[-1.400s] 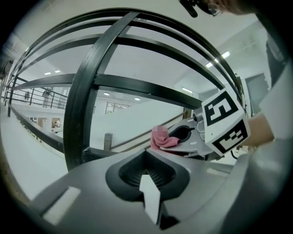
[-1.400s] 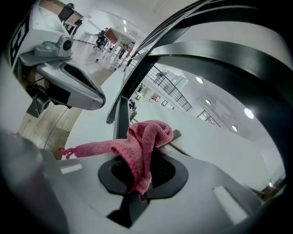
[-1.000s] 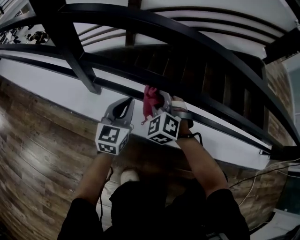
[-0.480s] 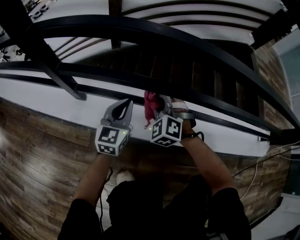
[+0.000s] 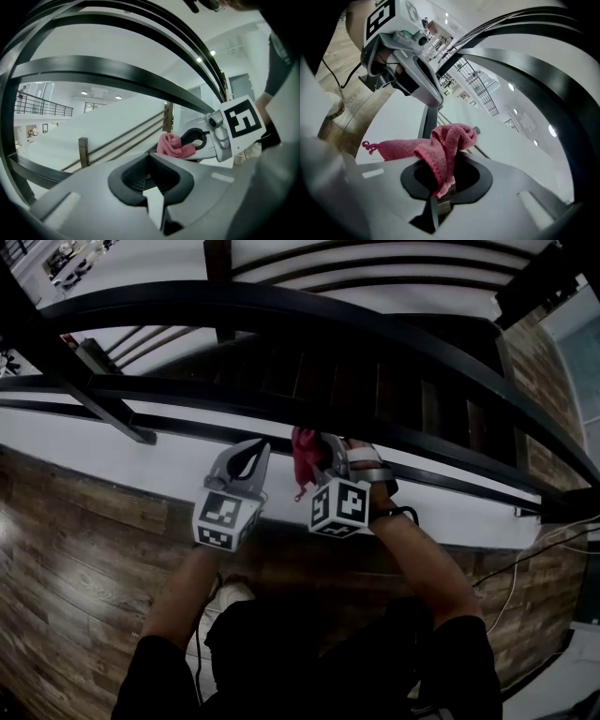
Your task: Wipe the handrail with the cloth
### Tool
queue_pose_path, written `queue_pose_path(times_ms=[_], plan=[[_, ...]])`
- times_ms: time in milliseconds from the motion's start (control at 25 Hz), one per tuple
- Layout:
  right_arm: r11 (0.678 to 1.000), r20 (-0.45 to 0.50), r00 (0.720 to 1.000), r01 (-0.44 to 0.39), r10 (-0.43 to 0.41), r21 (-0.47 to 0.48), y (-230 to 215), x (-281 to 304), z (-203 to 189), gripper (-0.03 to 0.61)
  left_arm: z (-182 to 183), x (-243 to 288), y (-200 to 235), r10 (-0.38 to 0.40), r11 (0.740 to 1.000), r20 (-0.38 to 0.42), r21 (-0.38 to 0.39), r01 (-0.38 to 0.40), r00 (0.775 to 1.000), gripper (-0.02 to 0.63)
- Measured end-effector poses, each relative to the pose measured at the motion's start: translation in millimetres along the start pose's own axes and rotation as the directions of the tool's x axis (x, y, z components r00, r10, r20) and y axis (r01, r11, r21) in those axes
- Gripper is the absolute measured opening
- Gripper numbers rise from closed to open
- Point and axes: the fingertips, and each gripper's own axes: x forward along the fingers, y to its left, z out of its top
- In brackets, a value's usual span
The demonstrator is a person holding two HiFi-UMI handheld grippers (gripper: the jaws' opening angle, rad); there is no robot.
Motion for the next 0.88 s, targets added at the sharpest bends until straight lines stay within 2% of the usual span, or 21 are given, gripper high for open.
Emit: queue_pose_path(times_ms=[200,400,640,880], plan=[[1.000,0.003,1.000,-0.008,0.008,-0.022,-1,-13,-26,0.046,2,14,-29,-0.047,0.998,-0.017,0.028,0.047,0.999,-0.002],[1.000,0.032,0.999,-0.022,0.022,0.017,-3,-24,-47,0.046,3,27,-53,-0.088,0.995,-0.040,0.050,0.090,0.995,-0.002],[0.999,0.053,0.998,-0.035,0.033,0.028,-6,-36,-69,0.046,1,40,-81,-0.053,0.992,-0.084,0.112,0.062,0.995,-0.001],[0.999,0.042,0.998,-0.044,0.045,-0.018,-8,-48,-97,0.046,5,50,-108,-0.006,0.984,-0.129,0.177,0.029,0.992,-0.001]])
